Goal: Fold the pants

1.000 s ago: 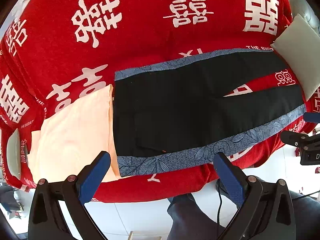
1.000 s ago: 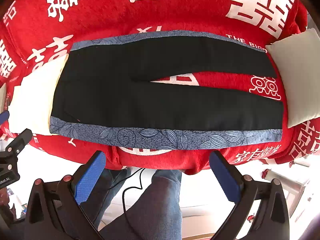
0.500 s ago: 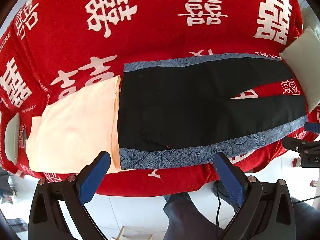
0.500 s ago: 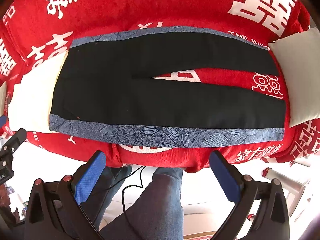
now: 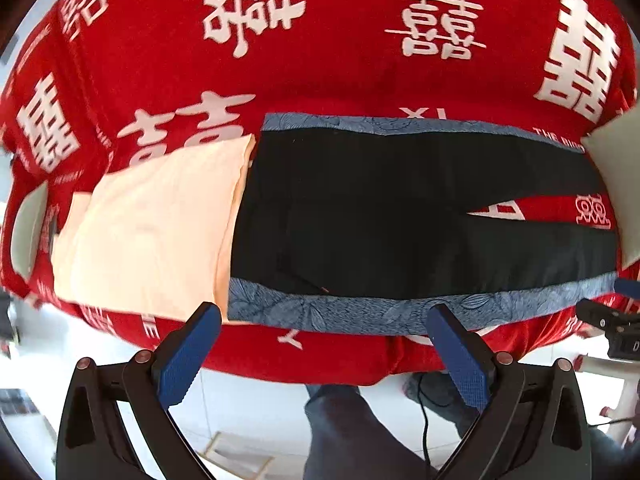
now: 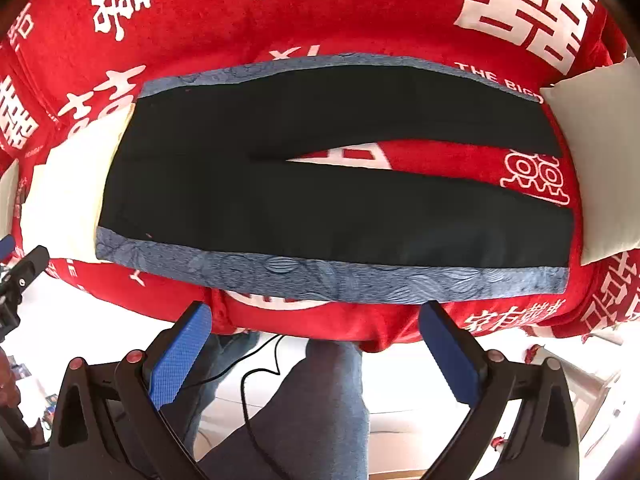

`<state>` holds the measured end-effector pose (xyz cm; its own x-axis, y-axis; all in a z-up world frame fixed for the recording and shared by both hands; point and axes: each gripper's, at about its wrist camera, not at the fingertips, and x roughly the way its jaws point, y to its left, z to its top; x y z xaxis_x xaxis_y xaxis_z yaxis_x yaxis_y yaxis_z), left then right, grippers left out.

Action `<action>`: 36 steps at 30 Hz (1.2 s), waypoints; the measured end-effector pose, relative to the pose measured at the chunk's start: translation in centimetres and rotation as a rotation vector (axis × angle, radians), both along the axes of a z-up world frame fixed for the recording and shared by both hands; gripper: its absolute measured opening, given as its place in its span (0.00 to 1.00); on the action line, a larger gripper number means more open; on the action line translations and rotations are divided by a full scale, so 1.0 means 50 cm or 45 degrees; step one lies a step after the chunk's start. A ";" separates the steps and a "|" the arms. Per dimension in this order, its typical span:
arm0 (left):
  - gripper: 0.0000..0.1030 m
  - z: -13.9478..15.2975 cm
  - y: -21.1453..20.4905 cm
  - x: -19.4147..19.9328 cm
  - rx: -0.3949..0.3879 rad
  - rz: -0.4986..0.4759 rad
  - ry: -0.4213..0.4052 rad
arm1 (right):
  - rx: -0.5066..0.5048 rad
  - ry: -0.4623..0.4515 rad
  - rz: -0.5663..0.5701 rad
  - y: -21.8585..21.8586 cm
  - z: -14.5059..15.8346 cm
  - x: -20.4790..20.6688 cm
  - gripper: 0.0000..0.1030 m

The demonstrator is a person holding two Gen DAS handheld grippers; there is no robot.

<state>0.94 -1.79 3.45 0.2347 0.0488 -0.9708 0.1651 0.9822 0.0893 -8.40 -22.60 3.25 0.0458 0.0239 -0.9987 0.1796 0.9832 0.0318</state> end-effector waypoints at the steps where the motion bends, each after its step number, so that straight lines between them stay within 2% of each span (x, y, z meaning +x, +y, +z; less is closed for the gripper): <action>1: 1.00 0.000 -0.005 -0.006 0.005 0.021 -0.001 | -0.003 0.006 0.009 -0.009 -0.001 -0.003 1.00; 5: 1.00 -0.008 -0.022 -0.033 0.032 0.082 0.013 | 0.008 0.041 0.042 -0.037 -0.013 -0.022 1.00; 8: 1.00 -0.023 -0.029 -0.054 0.044 0.117 0.061 | 0.009 0.078 0.059 -0.048 -0.036 -0.038 1.00; 13: 1.00 -0.045 -0.031 -0.073 0.044 0.066 0.096 | 0.037 0.121 -0.003 -0.046 -0.062 -0.064 1.00; 15: 1.00 -0.059 -0.022 -0.071 0.014 0.051 0.098 | 0.041 0.114 -0.013 -0.036 -0.069 -0.069 1.00; 18: 1.00 -0.088 0.017 -0.062 -0.049 0.098 0.111 | 0.061 0.093 -0.076 -0.020 -0.087 -0.077 1.00; 21: 1.00 -0.125 0.068 -0.053 -0.158 0.185 0.113 | 0.215 0.057 -0.180 -0.005 -0.115 -0.083 1.00; 23: 1.00 -0.168 0.107 -0.045 -0.236 0.247 0.159 | 0.334 0.026 -0.257 0.010 -0.145 -0.086 1.00; 25: 1.00 -0.209 0.136 -0.040 -0.327 0.299 0.207 | 0.480 -0.005 -0.348 0.024 -0.177 -0.089 1.00; 27: 1.00 -0.251 0.171 -0.040 -0.412 0.369 0.236 | 0.718 -0.023 -0.473 0.044 -0.231 -0.094 1.00; 29: 1.00 -0.290 0.197 -0.046 -0.479 0.422 0.244 | 0.858 -0.033 -0.544 0.067 -0.277 -0.095 0.99; 33: 1.00 -0.351 0.226 -0.054 -0.595 0.468 0.258 | 0.990 -0.037 -0.598 0.122 -0.379 -0.085 0.95; 36: 1.00 -0.386 0.238 -0.057 -0.672 0.492 0.259 | 1.023 -0.059 -0.632 0.139 -0.430 -0.081 0.82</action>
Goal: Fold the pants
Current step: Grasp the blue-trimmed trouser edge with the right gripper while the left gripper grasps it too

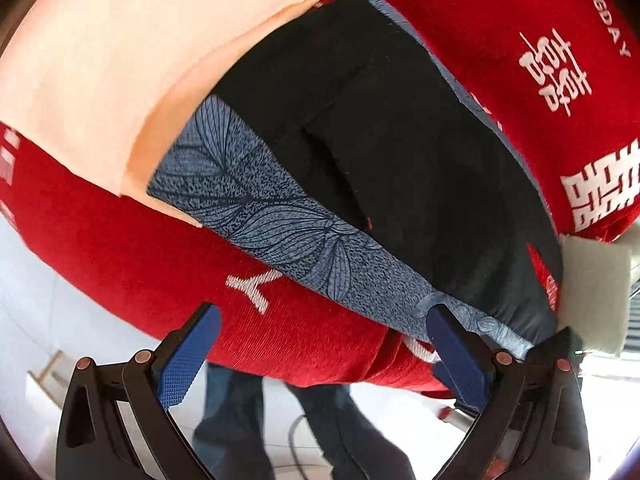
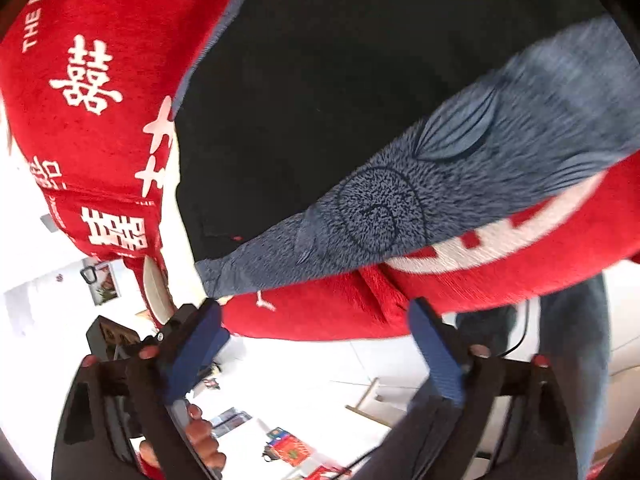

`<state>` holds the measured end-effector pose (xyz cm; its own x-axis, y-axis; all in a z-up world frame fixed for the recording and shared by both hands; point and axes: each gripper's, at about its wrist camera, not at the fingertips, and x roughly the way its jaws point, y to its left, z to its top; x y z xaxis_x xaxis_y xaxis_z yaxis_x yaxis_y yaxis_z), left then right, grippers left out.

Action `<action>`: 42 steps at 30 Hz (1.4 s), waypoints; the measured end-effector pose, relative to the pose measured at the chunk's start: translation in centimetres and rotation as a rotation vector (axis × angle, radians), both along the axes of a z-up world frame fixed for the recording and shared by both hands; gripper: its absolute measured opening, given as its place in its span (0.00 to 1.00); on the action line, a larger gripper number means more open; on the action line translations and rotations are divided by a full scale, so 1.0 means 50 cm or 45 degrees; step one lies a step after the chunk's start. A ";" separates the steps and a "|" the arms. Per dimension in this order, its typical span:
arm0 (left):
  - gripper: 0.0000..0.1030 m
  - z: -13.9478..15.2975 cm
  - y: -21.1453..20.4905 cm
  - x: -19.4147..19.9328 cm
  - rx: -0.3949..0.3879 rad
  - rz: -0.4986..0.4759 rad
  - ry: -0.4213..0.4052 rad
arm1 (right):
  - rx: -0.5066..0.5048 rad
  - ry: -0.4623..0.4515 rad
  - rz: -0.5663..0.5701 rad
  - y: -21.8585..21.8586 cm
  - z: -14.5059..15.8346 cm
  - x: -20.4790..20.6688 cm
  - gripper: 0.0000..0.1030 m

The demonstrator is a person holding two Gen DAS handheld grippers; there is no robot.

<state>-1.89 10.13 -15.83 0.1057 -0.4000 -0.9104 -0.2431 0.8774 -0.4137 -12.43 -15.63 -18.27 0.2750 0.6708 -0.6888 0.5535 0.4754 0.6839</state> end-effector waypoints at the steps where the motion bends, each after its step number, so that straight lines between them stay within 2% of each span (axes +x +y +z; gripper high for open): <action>1: 1.00 -0.008 0.002 0.001 -0.019 0.003 -0.002 | 0.005 -0.004 -0.011 0.001 -0.008 -0.001 0.81; 5: 1.00 -0.027 -0.010 0.009 -0.072 -0.020 -0.009 | 0.073 -0.059 -0.096 -0.009 -0.037 0.002 0.79; 6: 1.00 -0.027 -0.013 0.011 -0.082 -0.029 -0.012 | 0.086 -0.077 -0.118 -0.013 -0.039 0.003 0.76; 8: 1.00 -0.027 -0.022 0.016 -0.099 -0.051 -0.015 | 0.108 -0.083 -0.164 -0.019 -0.044 0.012 0.64; 9: 1.00 -0.027 -0.028 0.019 -0.104 -0.061 -0.013 | 0.123 -0.070 -0.190 -0.022 -0.046 0.019 0.45; 10: 1.00 -0.027 -0.030 0.019 -0.111 -0.065 -0.010 | 0.140 -0.060 -0.207 -0.025 -0.046 0.022 0.18; 11: 1.00 -0.027 -0.035 0.021 -0.126 -0.063 -0.001 | 0.150 -0.069 -0.222 -0.028 -0.040 0.026 0.10; 16: 1.00 -0.026 -0.023 0.041 -0.209 0.048 -0.001 | 0.155 -0.219 -0.165 -0.027 0.046 0.049 0.10; 21: 0.99 -0.043 0.013 0.073 -0.257 0.225 0.007 | 0.184 -0.275 -0.145 -0.034 0.076 0.058 0.10; 23: 0.67 -0.052 0.020 0.083 -0.239 0.240 0.026 | 0.183 -0.285 -0.125 -0.037 0.077 0.057 0.10; 24: 0.39 -0.063 0.018 0.091 -0.262 0.227 0.051 | 0.187 -0.287 -0.118 -0.039 0.073 0.053 0.10; 25: 0.29 -0.071 0.019 0.095 -0.295 0.227 0.064 | 0.197 -0.287 -0.111 -0.039 0.067 0.052 0.13; 26: 0.27 -0.070 0.019 0.097 -0.288 0.225 0.058 | 0.194 -0.278 -0.106 -0.036 0.062 0.053 0.14; 28: 0.16 -0.056 0.015 0.105 -0.266 0.182 0.027 | 0.187 -0.265 -0.092 -0.042 0.043 0.043 0.15; 29: 0.16 -0.046 0.013 0.109 -0.254 0.158 0.009 | 0.176 -0.251 -0.090 -0.045 0.031 0.035 0.17; 31: 0.16 -0.031 0.011 0.115 -0.258 0.130 -0.006 | 0.154 -0.226 -0.130 -0.058 0.009 0.013 0.37; 33: 0.16 -0.020 0.009 0.121 -0.249 0.094 -0.011 | 0.143 -0.214 -0.186 -0.073 -0.007 -0.009 0.49; 38: 0.16 -0.002 -0.003 0.140 -0.248 0.035 -0.009 | 0.215 -0.223 -0.380 -0.123 -0.054 -0.058 0.51; 42: 0.16 0.010 -0.008 0.143 -0.237 -0.021 -0.024 | 0.363 -0.284 -0.551 -0.156 -0.082 -0.082 0.51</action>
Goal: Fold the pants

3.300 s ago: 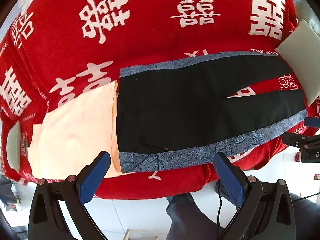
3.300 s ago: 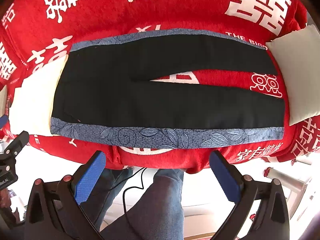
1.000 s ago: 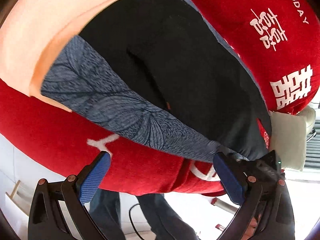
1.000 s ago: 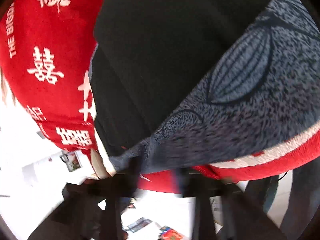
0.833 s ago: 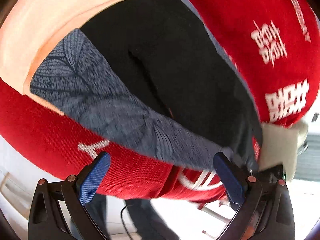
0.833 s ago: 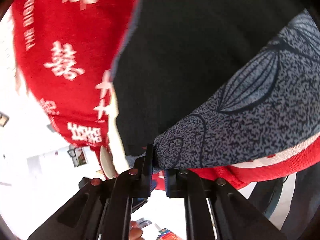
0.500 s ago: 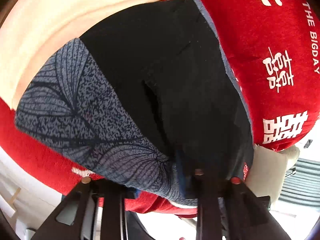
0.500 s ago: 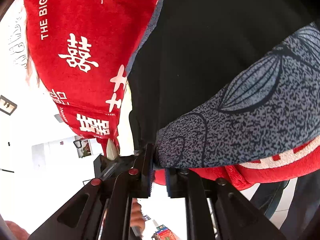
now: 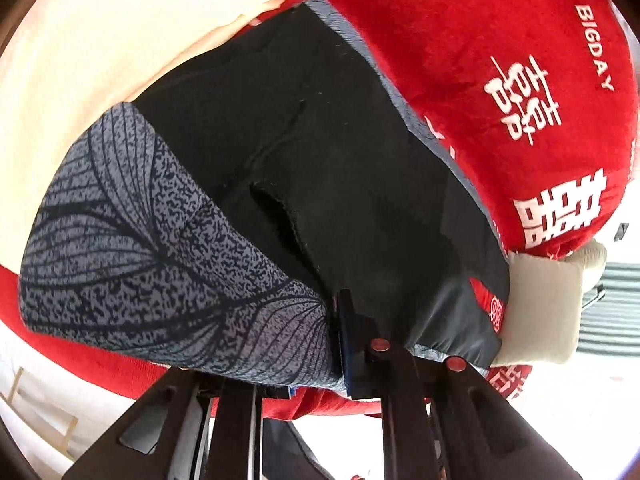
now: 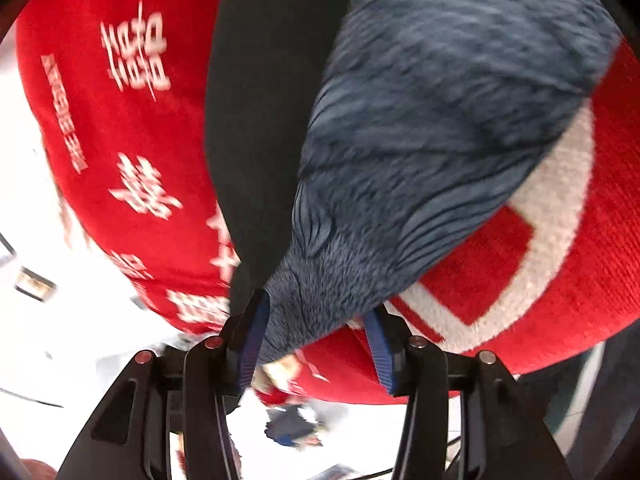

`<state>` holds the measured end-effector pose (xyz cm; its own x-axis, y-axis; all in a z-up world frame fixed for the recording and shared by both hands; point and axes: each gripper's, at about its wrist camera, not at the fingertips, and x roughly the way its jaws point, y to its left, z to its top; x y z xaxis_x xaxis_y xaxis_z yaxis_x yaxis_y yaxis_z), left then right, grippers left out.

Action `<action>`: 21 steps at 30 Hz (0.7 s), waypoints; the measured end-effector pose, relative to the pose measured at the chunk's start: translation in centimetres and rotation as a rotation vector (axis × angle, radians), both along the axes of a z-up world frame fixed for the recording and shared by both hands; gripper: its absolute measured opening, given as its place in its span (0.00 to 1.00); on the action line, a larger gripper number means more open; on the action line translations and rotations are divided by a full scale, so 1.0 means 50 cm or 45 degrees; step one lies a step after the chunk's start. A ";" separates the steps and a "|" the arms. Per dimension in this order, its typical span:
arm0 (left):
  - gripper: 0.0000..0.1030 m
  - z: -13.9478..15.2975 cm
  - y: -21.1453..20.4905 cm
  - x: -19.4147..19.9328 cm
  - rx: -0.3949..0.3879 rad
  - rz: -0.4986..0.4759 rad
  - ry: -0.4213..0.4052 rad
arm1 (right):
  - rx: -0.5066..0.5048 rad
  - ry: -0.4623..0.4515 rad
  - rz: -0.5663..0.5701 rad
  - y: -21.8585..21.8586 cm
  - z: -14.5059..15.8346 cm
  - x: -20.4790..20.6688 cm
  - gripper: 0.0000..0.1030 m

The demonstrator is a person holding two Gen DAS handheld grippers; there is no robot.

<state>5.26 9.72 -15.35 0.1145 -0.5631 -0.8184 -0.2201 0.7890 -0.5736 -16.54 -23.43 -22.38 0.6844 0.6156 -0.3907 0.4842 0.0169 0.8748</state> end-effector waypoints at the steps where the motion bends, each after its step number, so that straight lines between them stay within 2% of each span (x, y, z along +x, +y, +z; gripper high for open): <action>1: 0.16 0.000 -0.002 0.000 0.006 -0.013 -0.003 | 0.038 -0.008 -0.054 -0.008 -0.006 -0.005 0.50; 2: 0.16 -0.002 -0.003 0.001 0.014 -0.027 0.003 | 0.072 -0.004 -0.101 -0.014 -0.009 -0.011 0.48; 3: 0.16 -0.003 -0.003 0.002 0.017 -0.030 0.007 | 0.104 0.018 -0.158 -0.022 -0.010 -0.019 0.27; 4: 0.16 -0.005 -0.003 0.002 0.018 -0.032 0.012 | 0.085 0.061 -0.169 -0.027 -0.001 -0.022 0.08; 6: 0.16 0.001 -0.003 0.001 0.025 -0.036 0.007 | -0.026 0.113 -0.106 -0.029 0.033 -0.013 0.07; 7: 0.16 0.006 -0.004 0.003 0.027 -0.037 0.001 | -0.131 0.114 -0.030 -0.028 0.067 0.002 0.07; 9: 0.16 0.021 -0.006 0.011 0.023 -0.034 -0.016 | -0.317 0.087 0.105 -0.027 0.132 0.033 0.07; 11: 0.16 0.037 -0.009 0.022 0.021 -0.033 -0.026 | -0.416 0.050 0.188 -0.032 0.179 0.061 0.07; 16: 0.16 0.088 -0.031 0.076 0.024 -0.024 -0.068 | -0.505 -0.028 0.325 -0.064 0.261 0.151 0.07; 21: 0.16 0.108 -0.065 0.177 0.032 0.010 -0.128 | -0.541 -0.057 0.448 -0.119 0.282 0.284 0.07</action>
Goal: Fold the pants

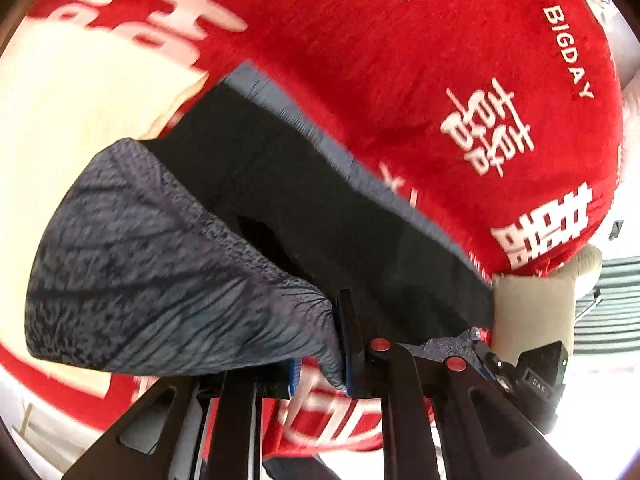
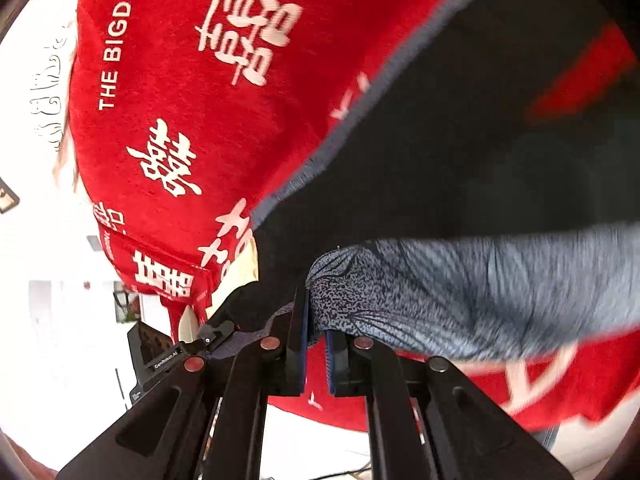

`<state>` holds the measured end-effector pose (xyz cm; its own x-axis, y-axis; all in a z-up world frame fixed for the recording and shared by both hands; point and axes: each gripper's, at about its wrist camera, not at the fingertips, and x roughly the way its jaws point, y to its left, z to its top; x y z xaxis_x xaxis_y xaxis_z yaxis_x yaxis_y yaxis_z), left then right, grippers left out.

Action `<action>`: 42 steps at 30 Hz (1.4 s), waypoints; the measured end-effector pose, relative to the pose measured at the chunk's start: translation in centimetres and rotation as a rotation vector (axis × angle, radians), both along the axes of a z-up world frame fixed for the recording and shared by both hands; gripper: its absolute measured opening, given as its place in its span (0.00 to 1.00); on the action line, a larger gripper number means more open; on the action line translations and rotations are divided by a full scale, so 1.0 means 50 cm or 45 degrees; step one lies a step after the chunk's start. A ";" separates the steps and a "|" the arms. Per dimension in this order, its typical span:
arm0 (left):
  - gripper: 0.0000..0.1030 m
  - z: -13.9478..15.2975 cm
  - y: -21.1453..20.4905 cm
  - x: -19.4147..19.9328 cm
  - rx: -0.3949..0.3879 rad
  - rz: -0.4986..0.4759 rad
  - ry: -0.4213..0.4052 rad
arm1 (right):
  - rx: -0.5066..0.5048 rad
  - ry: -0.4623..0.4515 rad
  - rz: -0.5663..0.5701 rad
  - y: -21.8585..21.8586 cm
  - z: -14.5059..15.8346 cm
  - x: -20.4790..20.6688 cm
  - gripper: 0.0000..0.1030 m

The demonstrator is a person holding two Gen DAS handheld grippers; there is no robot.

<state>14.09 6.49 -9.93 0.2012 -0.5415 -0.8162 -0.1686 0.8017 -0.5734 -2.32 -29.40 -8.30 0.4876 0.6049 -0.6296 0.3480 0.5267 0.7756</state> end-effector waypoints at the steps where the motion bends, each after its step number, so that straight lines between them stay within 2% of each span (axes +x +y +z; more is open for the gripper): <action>1: 0.16 -0.001 -0.008 0.024 0.010 0.001 -0.012 | -0.004 0.008 0.014 -0.008 -0.003 0.032 0.07; 4: 0.16 -0.024 -0.033 0.108 0.044 0.020 -0.044 | -0.017 0.048 0.059 -0.038 -0.024 0.135 0.08; 7: 0.17 -0.063 -0.050 0.179 0.074 0.034 -0.051 | -0.025 0.109 0.107 -0.061 -0.069 0.244 0.08; 8: 0.19 -0.078 -0.055 0.197 0.093 0.032 -0.049 | -0.036 0.131 0.125 -0.064 -0.085 0.270 0.08; 9: 0.25 -0.095 -0.059 0.215 0.124 0.034 -0.046 | -0.041 0.164 0.142 -0.070 -0.111 0.298 0.08; 10: 0.32 -0.111 -0.062 0.230 0.156 0.042 -0.040 | -0.046 0.189 0.152 -0.072 -0.131 0.314 0.09; 14: 0.32 -0.161 -0.058 0.263 0.169 0.066 0.041 | -0.029 0.246 0.203 -0.079 -0.191 0.362 0.10; 17: 0.32 -0.146 -0.057 0.263 0.178 0.046 0.055 | 0.031 0.267 0.205 -0.087 -0.198 0.376 0.14; 18: 0.33 -0.135 -0.058 0.260 0.190 0.031 0.050 | 0.042 0.261 0.213 -0.087 -0.192 0.379 0.22; 19: 0.58 -0.119 -0.059 0.254 0.226 0.020 0.038 | 0.041 0.243 0.230 -0.083 -0.179 0.384 0.39; 20: 0.73 -0.096 -0.056 0.248 0.294 0.024 0.008 | 0.026 0.208 0.258 -0.077 -0.158 0.387 0.50; 21: 0.84 -0.067 -0.050 0.240 0.362 0.042 -0.049 | 0.007 0.171 0.278 -0.071 -0.135 0.388 0.70; 22: 0.84 -0.046 -0.045 0.235 0.383 0.041 -0.090 | -0.006 0.152 0.284 -0.070 -0.121 0.389 0.75; 24: 0.84 -0.020 -0.040 0.223 0.445 0.022 -0.111 | -0.041 0.122 0.317 -0.060 -0.086 0.388 0.76; 27: 0.84 -0.026 -0.070 0.217 0.519 -0.084 -0.094 | -0.099 0.115 0.381 -0.034 -0.056 0.374 0.75; 29: 0.84 -0.058 -0.110 0.218 0.572 -0.179 -0.076 | -0.216 0.152 0.440 -0.009 -0.058 0.362 0.66; 31: 0.84 -0.092 -0.142 0.220 0.588 -0.227 -0.074 | -0.312 0.205 0.492 0.007 -0.083 0.357 0.49; 32: 0.84 -0.117 -0.157 0.223 0.619 -0.243 -0.058 | -0.358 0.246 0.513 0.012 -0.105 0.358 0.47; 34: 0.84 -0.173 -0.176 0.227 0.709 -0.252 0.005 | -0.444 0.276 0.544 0.004 -0.139 0.358 0.39; 35: 0.84 -0.192 -0.184 0.228 0.775 -0.260 0.006 | -0.514 0.270 0.556 0.000 -0.153 0.364 0.31; 36: 0.84 -0.193 -0.192 0.226 0.811 -0.278 -0.010 | -0.522 0.261 0.544 -0.006 -0.155 0.368 0.21; 38: 0.84 -0.180 -0.212 0.218 0.860 -0.337 -0.030 | -0.437 0.255 0.457 -0.038 -0.143 0.367 0.22; 39: 0.84 -0.168 -0.218 0.210 0.840 -0.362 -0.035 | -0.397 0.238 0.422 -0.053 -0.134 0.362 0.23; 41: 0.84 -0.142 -0.227 0.190 0.818 -0.377 -0.035 | -0.339 0.189 0.366 -0.080 -0.106 0.340 0.35; 42: 0.84 -0.127 -0.234 0.177 0.814 -0.383 -0.038 | -0.329 0.165 0.338 -0.094 -0.088 0.321 0.50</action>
<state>22.92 -5.19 -16.30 0.1455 0.0069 -0.9893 0.1218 0.9922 0.0248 13.74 -34.12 -12.70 0.2423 0.5125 -0.8238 0.2598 0.7838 0.5640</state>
